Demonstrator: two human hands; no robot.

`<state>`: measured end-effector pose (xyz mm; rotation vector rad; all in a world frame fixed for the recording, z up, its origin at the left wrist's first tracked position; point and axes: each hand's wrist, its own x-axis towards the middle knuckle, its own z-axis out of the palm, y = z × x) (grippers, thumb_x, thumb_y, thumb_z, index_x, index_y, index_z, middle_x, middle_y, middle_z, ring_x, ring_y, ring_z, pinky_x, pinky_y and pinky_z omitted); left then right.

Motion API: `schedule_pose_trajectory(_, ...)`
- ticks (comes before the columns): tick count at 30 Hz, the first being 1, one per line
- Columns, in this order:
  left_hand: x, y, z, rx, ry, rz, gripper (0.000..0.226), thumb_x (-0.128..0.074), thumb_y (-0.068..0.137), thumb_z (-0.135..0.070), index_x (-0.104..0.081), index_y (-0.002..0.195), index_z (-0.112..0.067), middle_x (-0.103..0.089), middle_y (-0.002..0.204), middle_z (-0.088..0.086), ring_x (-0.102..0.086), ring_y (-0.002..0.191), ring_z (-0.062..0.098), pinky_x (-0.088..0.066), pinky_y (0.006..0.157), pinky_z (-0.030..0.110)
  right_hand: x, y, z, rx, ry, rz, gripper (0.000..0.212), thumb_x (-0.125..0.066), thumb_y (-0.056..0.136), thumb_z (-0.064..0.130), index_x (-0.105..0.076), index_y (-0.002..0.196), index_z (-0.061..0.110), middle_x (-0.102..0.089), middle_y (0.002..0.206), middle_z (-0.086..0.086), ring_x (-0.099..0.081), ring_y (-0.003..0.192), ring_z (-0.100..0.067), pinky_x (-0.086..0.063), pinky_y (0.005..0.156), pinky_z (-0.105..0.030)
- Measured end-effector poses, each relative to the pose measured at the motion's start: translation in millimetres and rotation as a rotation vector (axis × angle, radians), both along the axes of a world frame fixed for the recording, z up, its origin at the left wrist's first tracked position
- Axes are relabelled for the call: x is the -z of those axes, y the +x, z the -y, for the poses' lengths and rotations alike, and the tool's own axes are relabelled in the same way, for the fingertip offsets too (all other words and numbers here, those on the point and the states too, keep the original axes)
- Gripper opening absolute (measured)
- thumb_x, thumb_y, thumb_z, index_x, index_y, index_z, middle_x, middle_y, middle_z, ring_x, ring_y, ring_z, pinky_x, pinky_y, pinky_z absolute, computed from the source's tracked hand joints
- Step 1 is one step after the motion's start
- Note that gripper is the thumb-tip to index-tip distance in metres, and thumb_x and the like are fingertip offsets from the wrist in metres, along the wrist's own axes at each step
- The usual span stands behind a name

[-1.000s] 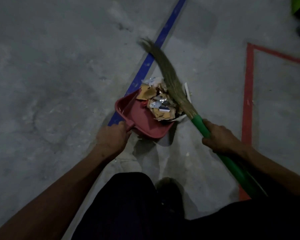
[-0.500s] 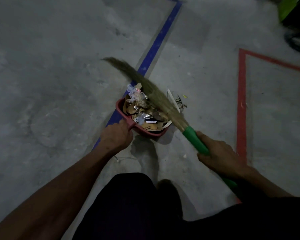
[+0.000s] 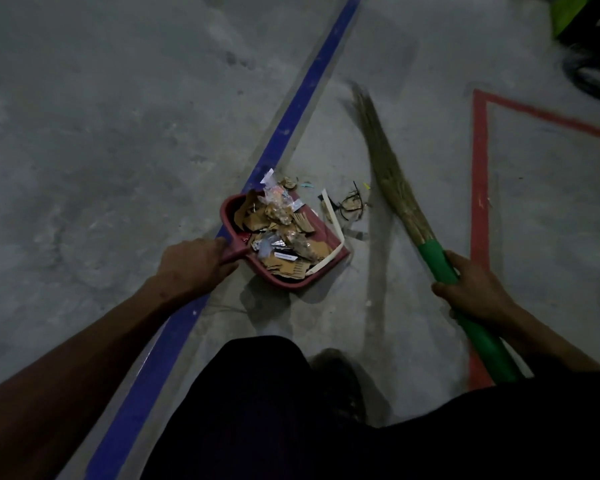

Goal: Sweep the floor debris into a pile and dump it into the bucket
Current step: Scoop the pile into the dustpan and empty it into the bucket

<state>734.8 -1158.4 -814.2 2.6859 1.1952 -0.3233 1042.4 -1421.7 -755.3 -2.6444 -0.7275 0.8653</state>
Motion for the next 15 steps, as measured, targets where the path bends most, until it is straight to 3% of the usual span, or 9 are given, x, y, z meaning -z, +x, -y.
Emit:
schedule_pose_trajectory(3,0,6,5,0.008,0.011,-0.001,0.042,-0.049,0.092,-0.054,-0.054,0.117,-0.02,-0.065,0.106,0.012,-0.064,0.094,0.033,-0.044,0.068,0.032,18,-12,2,-0.071,-0.022,0.006,0.076,-0.064,0.091,0.014,-0.022,0.154,0.019,-0.055,0.131,-0.015,-0.064,0.058,-0.023,-0.049,0.041,-0.026)
schedule_pose_trajectory(6,0,21,14,0.002,0.02,0.019,0.041,-0.05,0.092,-0.051,-0.054,0.116,-0.018,-0.065,0.108,0.013,-0.063,0.097,0.034,-0.047,0.074,0.035,27,-28,1,-0.103,-0.019,-0.004,0.077,-0.063,0.089,0.016,-0.023,0.155,0.02,-0.055,0.133,-0.013,-0.063,0.058,-0.018,-0.044,0.038,-0.019)
schedule_pose_trajectory(9,0,35,21,-0.012,0.004,0.024,0.044,-0.051,0.093,-0.048,-0.049,0.123,-0.016,-0.064,0.11,0.014,-0.062,0.099,0.035,-0.047,0.076,0.037,27,-43,5,-0.123,-0.013,-0.04,0.078,-0.062,0.088,0.017,-0.023,0.155,0.024,-0.057,0.129,-0.009,-0.064,0.059,-0.02,-0.048,0.04,-0.022)
schedule_pose_trajectory(12,3,44,26,-0.037,-0.018,0.031,0.043,-0.05,0.093,-0.048,-0.05,0.119,-0.014,-0.064,0.11,0.014,-0.062,0.098,0.035,-0.046,0.076,0.037,22,-58,11,-0.167,-0.004,-0.066,0.078,-0.062,0.086,0.019,-0.025,0.154,0.028,-0.06,0.122,-0.008,-0.067,0.062,-0.023,-0.057,0.051,-0.033)
schedule_pose_trajectory(15,-2,50,34,-0.033,-0.027,0.059,0.038,-0.048,0.096,-0.044,-0.051,0.116,-0.011,-0.065,0.107,0.013,-0.063,0.095,0.032,-0.038,0.068,0.034,18,-68,19,-0.232,-0.027,-0.085,0.076,-0.062,0.086,0.023,-0.026,0.153,0.029,-0.062,0.119,-0.007,-0.067,0.064,-0.021,-0.058,0.062,-0.033)
